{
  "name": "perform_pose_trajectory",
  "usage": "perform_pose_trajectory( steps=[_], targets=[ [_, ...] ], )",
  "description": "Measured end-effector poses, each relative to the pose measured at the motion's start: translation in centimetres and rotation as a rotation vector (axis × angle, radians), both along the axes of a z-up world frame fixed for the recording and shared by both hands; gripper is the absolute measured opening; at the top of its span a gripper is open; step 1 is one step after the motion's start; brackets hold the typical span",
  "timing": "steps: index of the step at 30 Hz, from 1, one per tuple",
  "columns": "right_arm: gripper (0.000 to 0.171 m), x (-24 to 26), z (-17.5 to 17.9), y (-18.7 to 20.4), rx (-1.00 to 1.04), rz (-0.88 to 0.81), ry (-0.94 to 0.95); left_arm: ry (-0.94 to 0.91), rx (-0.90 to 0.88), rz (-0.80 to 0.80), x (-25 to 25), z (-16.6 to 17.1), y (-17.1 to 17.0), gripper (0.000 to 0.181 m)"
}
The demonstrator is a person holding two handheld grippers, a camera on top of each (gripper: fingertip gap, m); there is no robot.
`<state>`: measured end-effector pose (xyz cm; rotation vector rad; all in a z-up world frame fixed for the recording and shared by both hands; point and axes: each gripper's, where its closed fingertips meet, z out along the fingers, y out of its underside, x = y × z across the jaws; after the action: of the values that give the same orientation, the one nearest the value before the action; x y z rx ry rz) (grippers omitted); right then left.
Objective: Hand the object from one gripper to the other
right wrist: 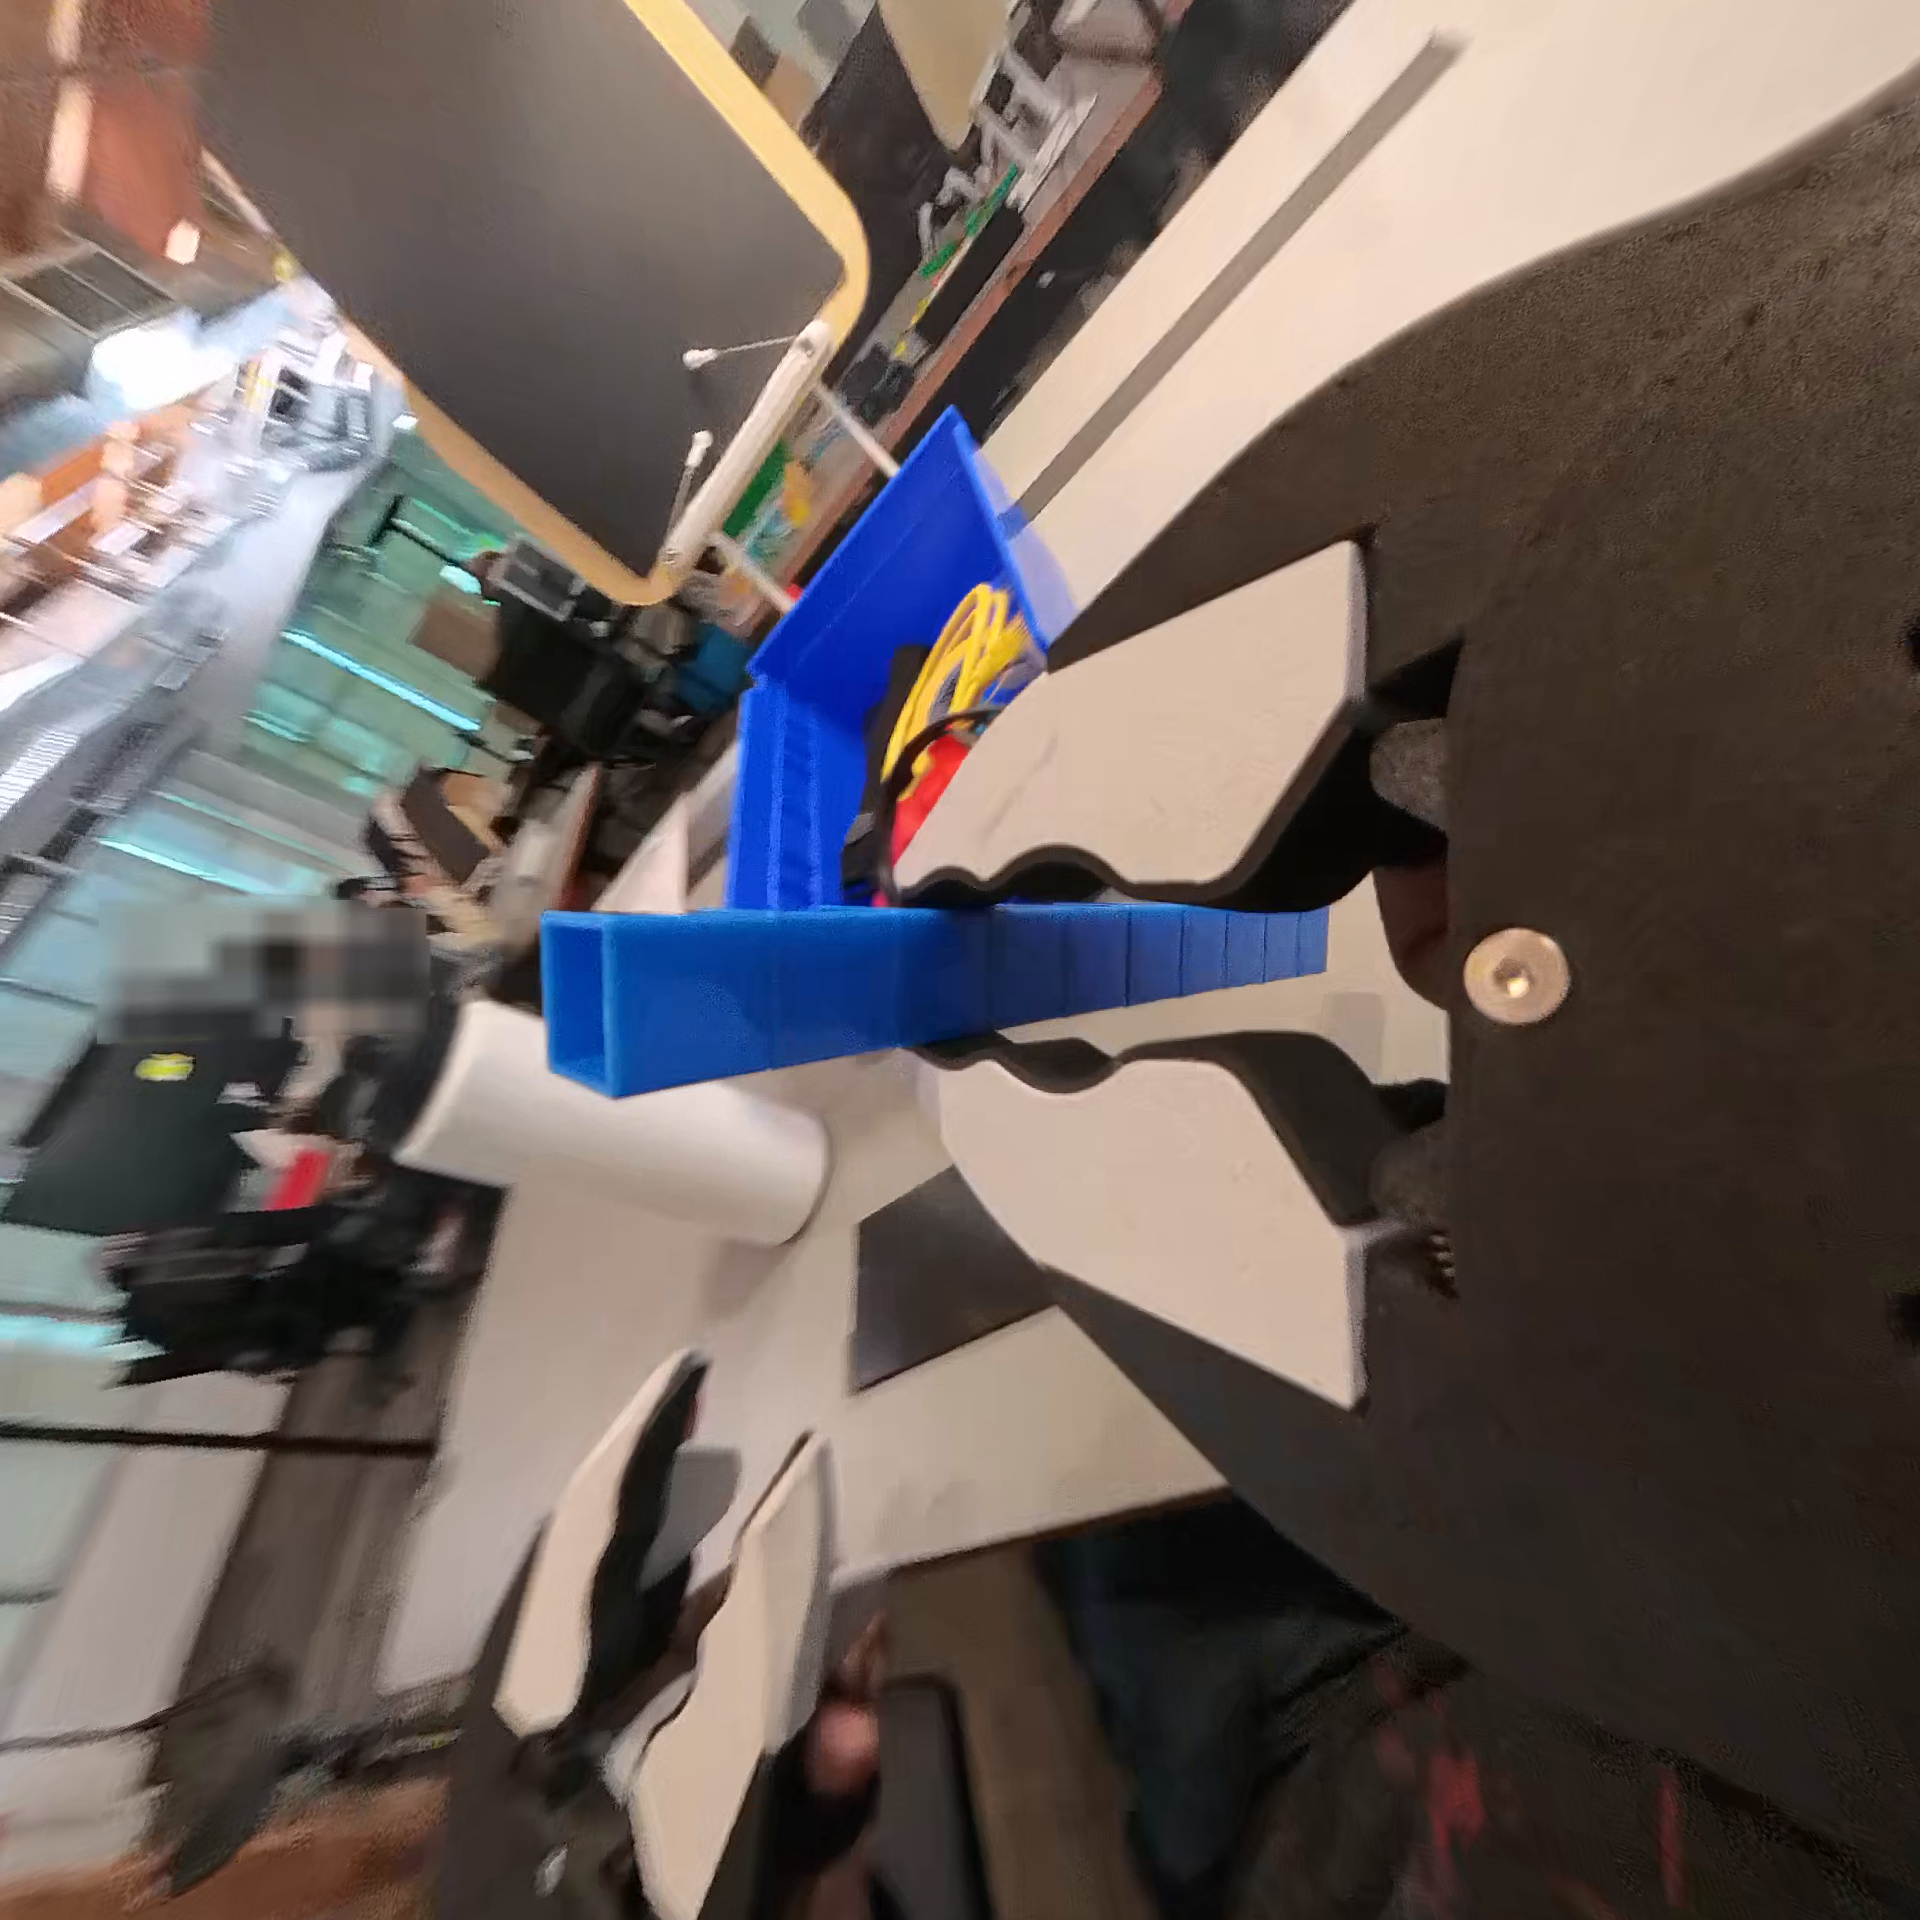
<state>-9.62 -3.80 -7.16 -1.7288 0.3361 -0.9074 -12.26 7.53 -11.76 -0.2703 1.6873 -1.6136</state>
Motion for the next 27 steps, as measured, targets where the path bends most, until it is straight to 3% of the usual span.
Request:
perform_pose_trajectory(
  steps=[6, 11, 21, 27],
  targets=[
    [0.023, 5.6, -5.8, 0.8, -0.501, -0.124, 0.099, 0.011, -0.055, 0.005, 0.2, 0.0, 0.9, 0.040],
    [0.023, 8.5, -10.5, 3.5, -0.710, -0.099, 0.149, 0.035, -0.090, 0.013, 0.7, -0.5, 1.8, 0.038],
    [0.023, 9.8, -14.7, 5.9, -0.734, -0.012, 0.304, 0.072, -0.107, -0.023, 1.2, -1.4, 2.4, 0.037],
    [0.032, 9.1, -14.2, 6.6, -0.617, 0.082, 0.421, 0.107, -0.110, -0.034, 1.5, -1.4, 2.9, 0.037]
  ],
)
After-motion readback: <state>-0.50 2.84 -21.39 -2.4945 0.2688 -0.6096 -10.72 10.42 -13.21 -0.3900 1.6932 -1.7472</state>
